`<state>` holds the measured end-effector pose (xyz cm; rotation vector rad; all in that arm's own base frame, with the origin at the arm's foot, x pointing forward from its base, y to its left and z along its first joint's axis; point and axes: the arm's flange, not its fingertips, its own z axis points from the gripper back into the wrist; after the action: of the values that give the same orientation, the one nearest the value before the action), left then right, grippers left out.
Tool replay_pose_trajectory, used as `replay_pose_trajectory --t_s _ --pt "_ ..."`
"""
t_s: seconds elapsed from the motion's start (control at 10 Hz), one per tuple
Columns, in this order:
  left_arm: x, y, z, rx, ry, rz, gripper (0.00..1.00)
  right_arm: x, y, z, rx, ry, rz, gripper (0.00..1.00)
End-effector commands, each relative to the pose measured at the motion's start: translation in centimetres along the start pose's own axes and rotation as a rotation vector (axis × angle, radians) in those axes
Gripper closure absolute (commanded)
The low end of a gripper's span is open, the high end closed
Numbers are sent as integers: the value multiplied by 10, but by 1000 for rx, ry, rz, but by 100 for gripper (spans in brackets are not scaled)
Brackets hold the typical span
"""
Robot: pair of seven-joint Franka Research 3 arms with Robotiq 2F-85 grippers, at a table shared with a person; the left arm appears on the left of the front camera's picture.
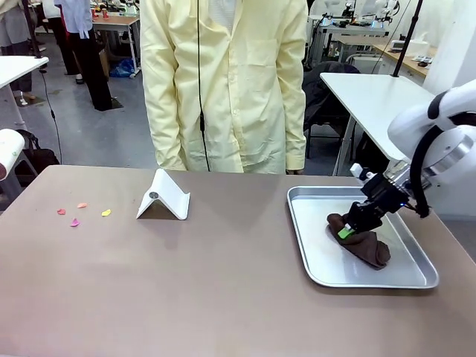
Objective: Clean the surface of the table.
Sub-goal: If a person points to the right, clean the right side of the table with your right hand, and if they point to the left, clean the left side with your left hand.
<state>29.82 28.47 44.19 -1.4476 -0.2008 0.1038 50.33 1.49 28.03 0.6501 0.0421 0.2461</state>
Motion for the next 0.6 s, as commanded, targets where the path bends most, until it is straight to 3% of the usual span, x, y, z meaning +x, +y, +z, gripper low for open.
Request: replay_pose_trajectory --t_s 0.0,0.2,0.4,0.5 --pt "-2 -5 -1 3 -2 9 100 -6 -13 8 -49 -151 -114 94" --pt "-2 -5 -1 3 -2 9 100 -4 -19 20 33 -240 -181 94" --pt "-2 -5 -1 3 -2 9 100 -8 -19 38 255 -307 -169 94" --pt "-2 -5 -1 3 -2 9 100 -11 -20 50 435 -349 -173 94"
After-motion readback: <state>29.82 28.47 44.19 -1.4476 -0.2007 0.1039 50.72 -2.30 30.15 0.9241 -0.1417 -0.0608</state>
